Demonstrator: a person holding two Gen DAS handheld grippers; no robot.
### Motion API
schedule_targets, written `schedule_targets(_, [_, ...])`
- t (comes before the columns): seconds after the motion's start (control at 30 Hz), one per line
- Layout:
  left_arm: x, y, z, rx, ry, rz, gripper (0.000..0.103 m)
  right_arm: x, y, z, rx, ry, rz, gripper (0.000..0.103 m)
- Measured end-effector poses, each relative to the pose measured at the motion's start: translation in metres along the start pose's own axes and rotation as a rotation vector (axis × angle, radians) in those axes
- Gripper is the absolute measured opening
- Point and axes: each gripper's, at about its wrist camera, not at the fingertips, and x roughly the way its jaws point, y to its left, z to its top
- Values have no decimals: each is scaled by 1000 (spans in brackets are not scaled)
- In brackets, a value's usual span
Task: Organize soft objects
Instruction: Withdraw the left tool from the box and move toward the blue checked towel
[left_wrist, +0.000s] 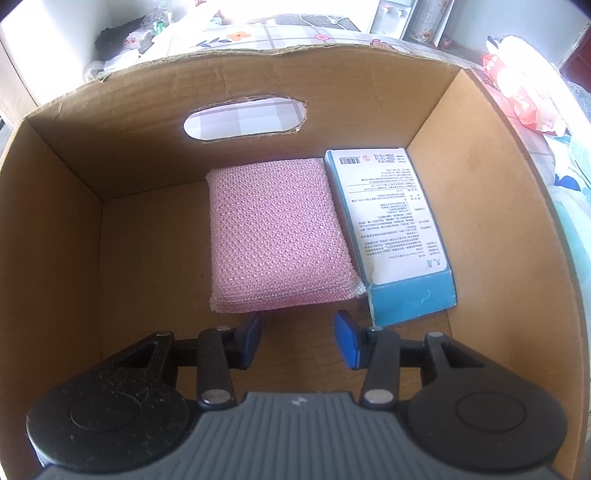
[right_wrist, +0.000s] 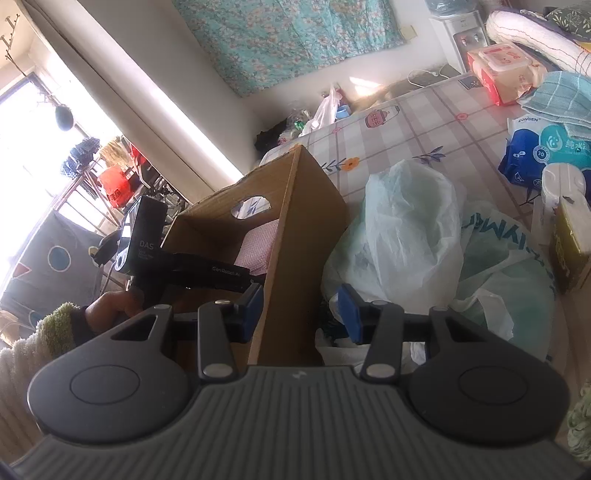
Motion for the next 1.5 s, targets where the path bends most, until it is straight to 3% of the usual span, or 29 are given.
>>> schedule_targets(0.2, [-11,-9,-7,20,-19,-16,49,-7,-3,-2,10,-11,-6,45])
schedule_targets(0.43, [-32,-8,-15,-24,-61,-24,68,-24,-9,-8,13,-38,-17,45])
schedule_targets(0.77, [-108,-14,-42,-78,-192,-50,73,-63,-21,-33,-17,-95,-70,48])
schedule_targets(0.97, [-146,-52,-53,-50,-292,-117,74,-82,-37,-49,0,-115,-113,48])
schedule_targets(1.27, [-173,-137,-83,40,-370,-204,76,-110,-44,-81,-18,-118,-144,48])
schedule_targets(1.5, [-179,-192,-111,127,-417,-203,76,-142,-64,-99,-19,-138,-189,48])
